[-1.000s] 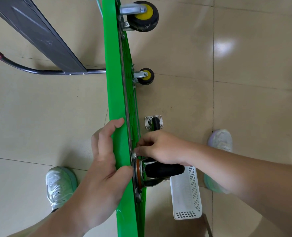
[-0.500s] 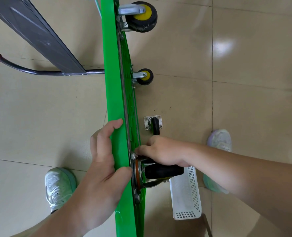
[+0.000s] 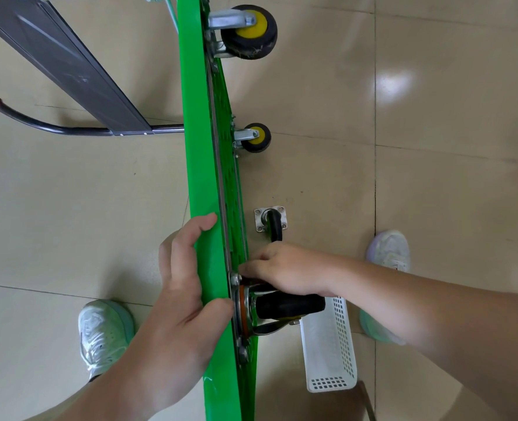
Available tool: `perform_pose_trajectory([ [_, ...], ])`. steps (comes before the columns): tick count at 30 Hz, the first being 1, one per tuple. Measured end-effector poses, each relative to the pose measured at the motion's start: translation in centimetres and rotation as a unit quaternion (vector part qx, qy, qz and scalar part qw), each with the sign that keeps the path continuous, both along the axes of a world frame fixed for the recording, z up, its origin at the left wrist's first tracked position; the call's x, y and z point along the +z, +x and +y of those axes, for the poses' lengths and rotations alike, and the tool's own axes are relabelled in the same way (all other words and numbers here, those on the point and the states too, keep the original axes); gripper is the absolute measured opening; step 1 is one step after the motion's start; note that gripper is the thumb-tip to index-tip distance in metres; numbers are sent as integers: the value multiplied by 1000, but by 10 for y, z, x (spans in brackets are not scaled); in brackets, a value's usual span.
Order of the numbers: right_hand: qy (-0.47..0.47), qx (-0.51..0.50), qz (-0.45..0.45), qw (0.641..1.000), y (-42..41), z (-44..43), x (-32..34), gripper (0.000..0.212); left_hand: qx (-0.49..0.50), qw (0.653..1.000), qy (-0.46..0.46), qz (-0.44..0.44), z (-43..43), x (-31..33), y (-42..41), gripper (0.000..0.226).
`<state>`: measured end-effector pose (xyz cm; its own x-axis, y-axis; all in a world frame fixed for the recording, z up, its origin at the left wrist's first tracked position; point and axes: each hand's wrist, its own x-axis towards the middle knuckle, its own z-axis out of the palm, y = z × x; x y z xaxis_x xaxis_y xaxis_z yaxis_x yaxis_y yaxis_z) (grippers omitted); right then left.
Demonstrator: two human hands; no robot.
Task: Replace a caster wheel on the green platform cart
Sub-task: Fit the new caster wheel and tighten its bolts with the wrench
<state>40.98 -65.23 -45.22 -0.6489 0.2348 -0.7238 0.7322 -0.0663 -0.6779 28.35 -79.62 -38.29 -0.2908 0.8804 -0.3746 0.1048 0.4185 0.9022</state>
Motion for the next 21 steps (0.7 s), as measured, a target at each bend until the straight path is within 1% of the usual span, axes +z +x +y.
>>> perform_pose_trajectory([
  [1,-9,-4,-1,1000,-1,0,1,53,-1,1000,1,1,0,0,0,87],
  [2,-13,-10,2,1000,-1,0,0,56,-1,1000,1,4,0,0,0,87],
  [3,-7,-12,8,1000,0,0,0,50,-3,1000,1,4,0,0,-1,88],
  [5,17,-1,16,1000,1,1,1,33,-5,1000,2,2,0,-1,-1,87],
  [6,25,5,14,1000,2,2,1,31,-6,1000,2,2,-1,-1,-1,87],
  [9,33,18,-1,999,1,1,1,40,-6,1000,-3,0,-1,1,-1,88],
  [10,23,13,-3,1000,-1,0,2,45,-5,1000,-5,-3,-1,1,-1,88],
  [12,-6,-14,-2,1000,-2,-1,0,61,-5,1000,-10,-3,-1,1,-1,88],
  [13,-15,-18,2,1000,-3,-1,-2,63,-6,1000,-10,-2,-1,1,-1,88],
  [14,-14,-10,6,1000,-2,-1,-3,59,-7,1000,-9,1,-1,1,-2,88],
  [17,14,14,8,1000,0,2,1,34,-8,1000,-6,4,0,1,-2,88],
  [21,29,24,3,999,2,2,-1,40,-7,1000,-10,2,0,2,-1,87],
])
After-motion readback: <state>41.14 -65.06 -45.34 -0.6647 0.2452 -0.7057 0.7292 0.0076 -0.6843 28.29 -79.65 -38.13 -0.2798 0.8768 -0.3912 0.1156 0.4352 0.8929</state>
